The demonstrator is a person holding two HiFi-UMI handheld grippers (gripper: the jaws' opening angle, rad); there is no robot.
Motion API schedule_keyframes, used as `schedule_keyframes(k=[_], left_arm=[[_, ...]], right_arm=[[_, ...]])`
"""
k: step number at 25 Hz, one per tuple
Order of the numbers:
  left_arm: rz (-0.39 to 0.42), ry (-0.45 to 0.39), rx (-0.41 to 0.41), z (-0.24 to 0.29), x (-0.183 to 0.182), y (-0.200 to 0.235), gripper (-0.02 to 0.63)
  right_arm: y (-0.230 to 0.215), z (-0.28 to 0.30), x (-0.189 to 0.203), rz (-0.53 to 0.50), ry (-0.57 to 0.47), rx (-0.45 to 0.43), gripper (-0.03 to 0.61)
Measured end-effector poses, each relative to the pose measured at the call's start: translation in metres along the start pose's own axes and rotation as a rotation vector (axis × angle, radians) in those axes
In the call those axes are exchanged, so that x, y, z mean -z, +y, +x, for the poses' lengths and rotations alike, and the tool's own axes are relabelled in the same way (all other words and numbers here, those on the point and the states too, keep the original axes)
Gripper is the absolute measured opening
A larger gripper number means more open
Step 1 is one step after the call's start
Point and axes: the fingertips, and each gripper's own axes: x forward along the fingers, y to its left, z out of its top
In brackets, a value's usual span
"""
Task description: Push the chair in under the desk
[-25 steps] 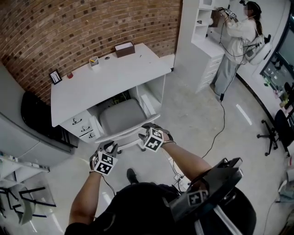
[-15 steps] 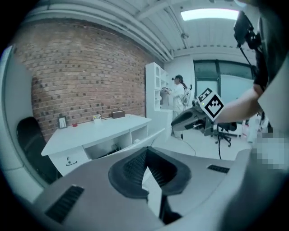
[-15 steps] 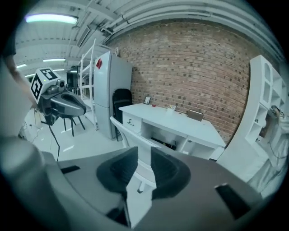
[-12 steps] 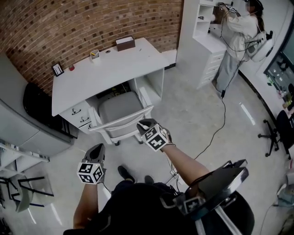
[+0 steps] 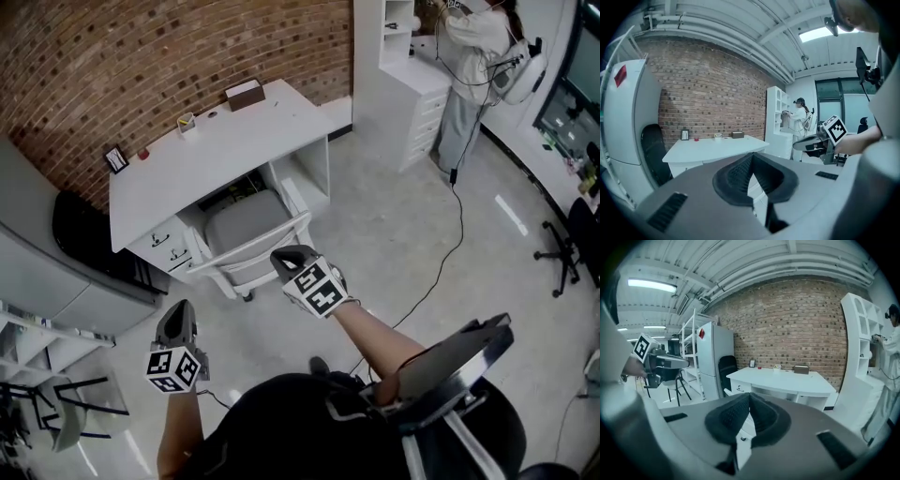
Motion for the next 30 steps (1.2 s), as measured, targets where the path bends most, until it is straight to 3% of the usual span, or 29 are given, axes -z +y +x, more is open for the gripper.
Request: schedule_keyframes(k=[10,22,30], left_arm=[[0.042,-0.049,-0.043,-0.044,-0.014,0.031,0.008],[0.009,-0.116,-0.029,-0.092,-0.031,0.076,0.008],[0.009,-0.121,-0.024,-0.099,-0.026,0.089,0.008]], right_arm=[[0.054,-0.004,-0.055,0.051,-0.108,0.072,0.009],[0.120,0.006,-0.083,0.026,-0.115,0.103,0.008],[0.136,0.012,-0.092,0.018,-0.111,0.116,0.008]])
